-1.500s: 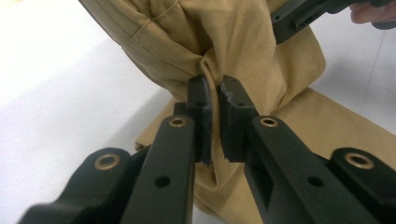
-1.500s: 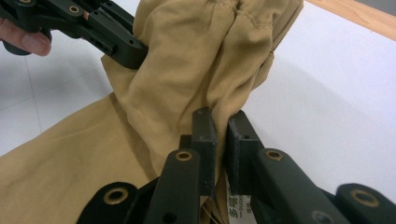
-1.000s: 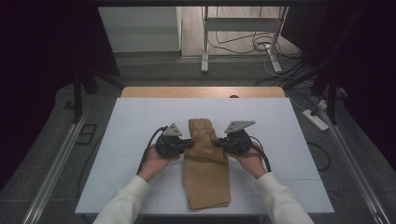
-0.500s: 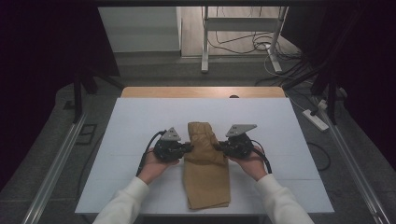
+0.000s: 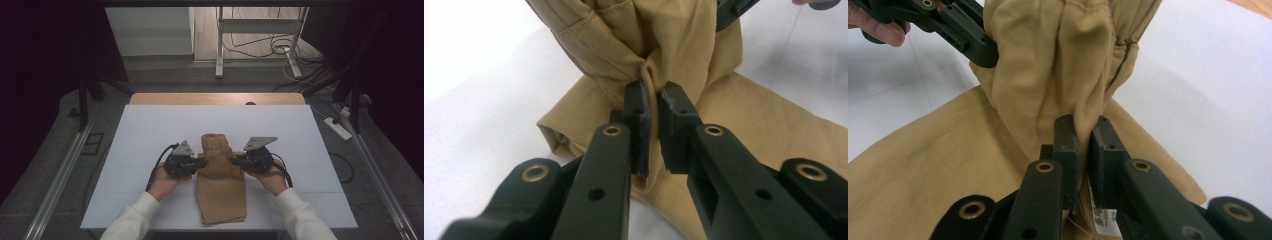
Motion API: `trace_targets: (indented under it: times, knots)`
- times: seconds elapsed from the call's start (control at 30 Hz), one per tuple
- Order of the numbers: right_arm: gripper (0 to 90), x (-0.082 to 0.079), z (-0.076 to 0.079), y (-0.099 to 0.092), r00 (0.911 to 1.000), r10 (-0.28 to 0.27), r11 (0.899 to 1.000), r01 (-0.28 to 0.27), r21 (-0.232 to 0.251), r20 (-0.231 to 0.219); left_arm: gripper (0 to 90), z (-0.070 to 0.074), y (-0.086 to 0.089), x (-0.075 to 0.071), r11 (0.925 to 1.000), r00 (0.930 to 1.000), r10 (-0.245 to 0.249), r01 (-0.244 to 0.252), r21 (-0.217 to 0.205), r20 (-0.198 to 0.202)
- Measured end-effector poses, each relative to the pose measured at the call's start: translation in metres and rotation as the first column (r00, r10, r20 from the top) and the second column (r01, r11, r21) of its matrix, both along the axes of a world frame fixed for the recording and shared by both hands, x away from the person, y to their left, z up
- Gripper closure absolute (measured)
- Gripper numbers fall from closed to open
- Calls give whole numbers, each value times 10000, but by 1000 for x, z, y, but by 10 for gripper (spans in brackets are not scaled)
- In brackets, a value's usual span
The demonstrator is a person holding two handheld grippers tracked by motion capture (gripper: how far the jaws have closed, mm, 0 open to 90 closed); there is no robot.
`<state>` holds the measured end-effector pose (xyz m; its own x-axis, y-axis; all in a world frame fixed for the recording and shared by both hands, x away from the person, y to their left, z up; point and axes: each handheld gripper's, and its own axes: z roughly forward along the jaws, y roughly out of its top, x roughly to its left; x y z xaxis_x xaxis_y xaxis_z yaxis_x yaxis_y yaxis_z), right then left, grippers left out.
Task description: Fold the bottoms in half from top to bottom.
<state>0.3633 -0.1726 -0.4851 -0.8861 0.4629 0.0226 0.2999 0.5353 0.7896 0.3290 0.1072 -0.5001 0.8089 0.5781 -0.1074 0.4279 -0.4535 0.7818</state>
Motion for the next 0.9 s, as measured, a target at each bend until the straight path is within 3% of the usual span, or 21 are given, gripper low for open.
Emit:
trace_targets:
  times: [0.9]
  knots:
    - [812,-23,-7,-9,9996,292,9995,-292,143,18,797,-7,2,-18,9998,9997,-219,219,12,-145]
